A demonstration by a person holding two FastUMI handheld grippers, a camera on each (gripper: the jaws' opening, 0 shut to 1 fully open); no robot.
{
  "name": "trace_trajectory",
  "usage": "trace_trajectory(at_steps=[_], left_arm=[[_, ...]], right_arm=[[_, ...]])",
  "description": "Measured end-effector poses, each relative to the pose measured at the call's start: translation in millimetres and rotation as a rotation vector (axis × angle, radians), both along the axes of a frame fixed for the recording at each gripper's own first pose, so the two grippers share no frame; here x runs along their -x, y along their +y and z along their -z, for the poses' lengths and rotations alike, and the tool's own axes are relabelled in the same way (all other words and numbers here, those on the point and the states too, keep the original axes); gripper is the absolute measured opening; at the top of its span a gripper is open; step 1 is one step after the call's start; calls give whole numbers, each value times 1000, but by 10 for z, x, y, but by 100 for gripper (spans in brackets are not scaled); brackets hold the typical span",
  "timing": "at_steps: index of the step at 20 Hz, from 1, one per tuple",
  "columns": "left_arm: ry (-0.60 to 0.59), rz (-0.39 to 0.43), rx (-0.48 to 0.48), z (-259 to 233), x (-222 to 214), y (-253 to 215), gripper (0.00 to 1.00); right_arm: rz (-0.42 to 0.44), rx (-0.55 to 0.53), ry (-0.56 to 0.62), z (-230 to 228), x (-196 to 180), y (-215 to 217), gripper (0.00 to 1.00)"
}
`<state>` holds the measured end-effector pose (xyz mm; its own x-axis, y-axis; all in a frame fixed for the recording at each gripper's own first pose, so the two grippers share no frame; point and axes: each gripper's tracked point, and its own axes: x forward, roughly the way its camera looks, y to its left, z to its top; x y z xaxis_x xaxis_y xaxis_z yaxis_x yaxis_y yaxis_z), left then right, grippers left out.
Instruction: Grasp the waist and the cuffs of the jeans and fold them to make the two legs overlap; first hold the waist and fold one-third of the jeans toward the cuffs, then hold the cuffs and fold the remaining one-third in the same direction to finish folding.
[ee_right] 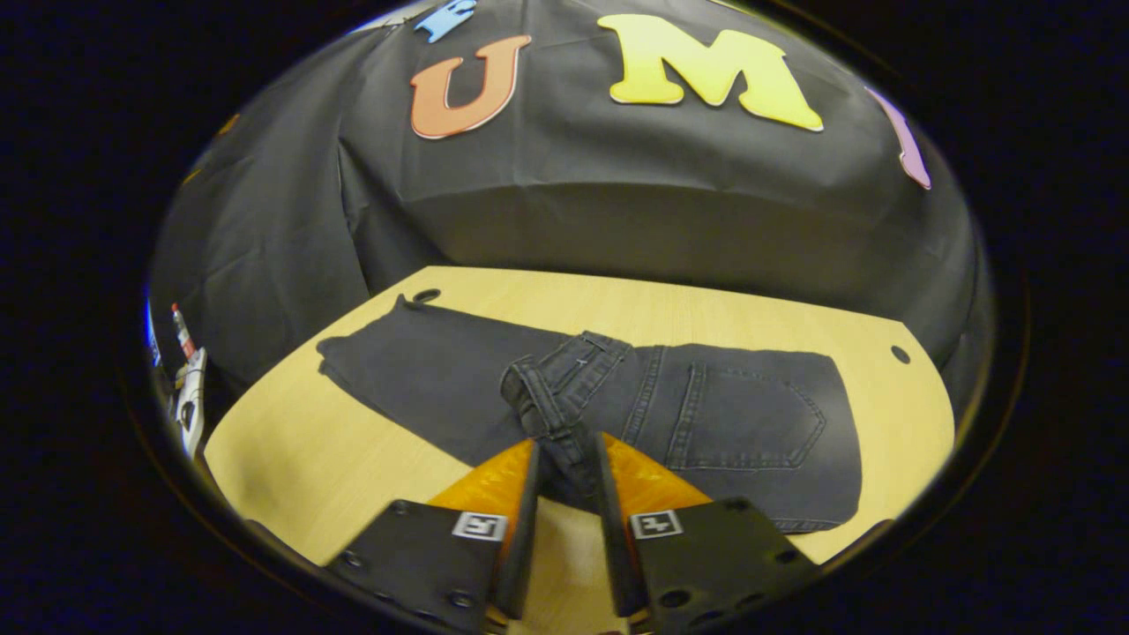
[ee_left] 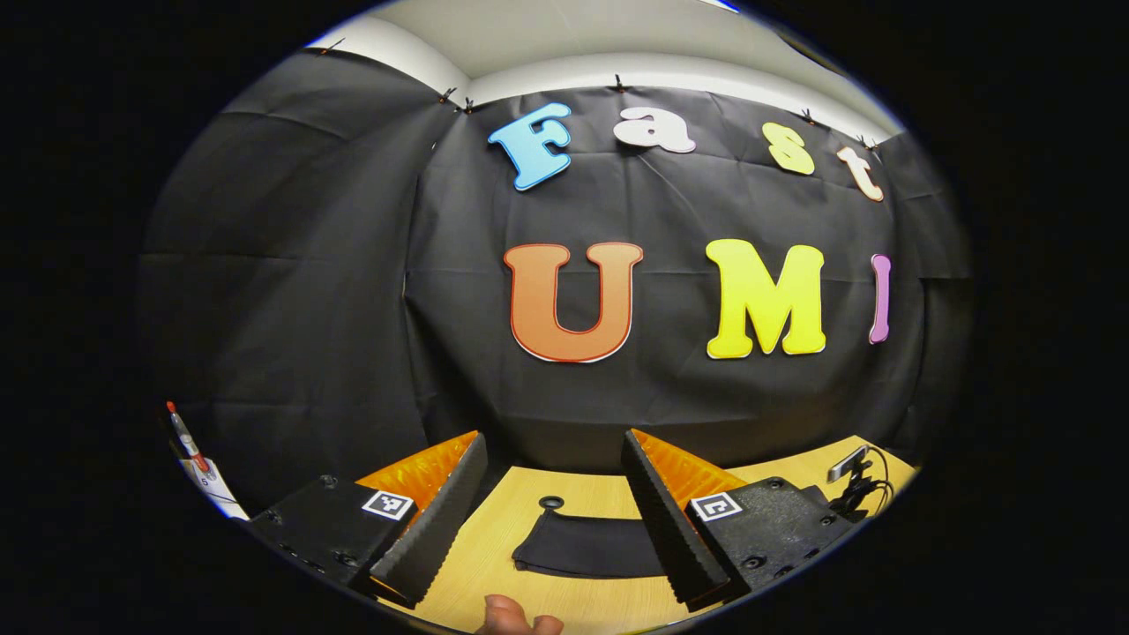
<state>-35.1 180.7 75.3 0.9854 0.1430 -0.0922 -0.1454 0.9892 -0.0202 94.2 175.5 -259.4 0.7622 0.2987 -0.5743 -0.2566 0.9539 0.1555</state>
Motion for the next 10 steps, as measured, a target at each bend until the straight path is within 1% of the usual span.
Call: trace_trajectory(at_steps=[1, 2, 4, 5, 6, 7, 8, 9, 10], left_arm=[[6, 1, 10, 34, -22, -1, 98], [11, 1, 22, 64, -40, -7, 98], [20, 6, 54, 146, -88, -14, 98], [28, 7, 73, 210, -118, -9, 98], [44, 4, 97, 294, -154, 4, 98], [59, -3, 129, 375, -186, 17, 98], [75, -12, 169, 463, -223, 47, 100], [93, -17, 217, 592, -251, 65, 100], [112, -25, 278, 712, -287, 88, 99]], right_arm=[[7, -17, -25, -148, -57, -18, 73], [21, -2, -52, -270, -70, -95, 94], [20, -16, -84, -483, -127, -101, 94], [25, -19, -100, -585, -181, -133, 99], [33, -15, -121, -697, -217, -174, 94], [39, -15, -150, -832, -250, -212, 94], [47, -14, -178, -959, -281, -262, 94], [53, -17, -202, -1096, -300, -312, 94], [61, -22, -228, -1236, -324, -367, 99]])
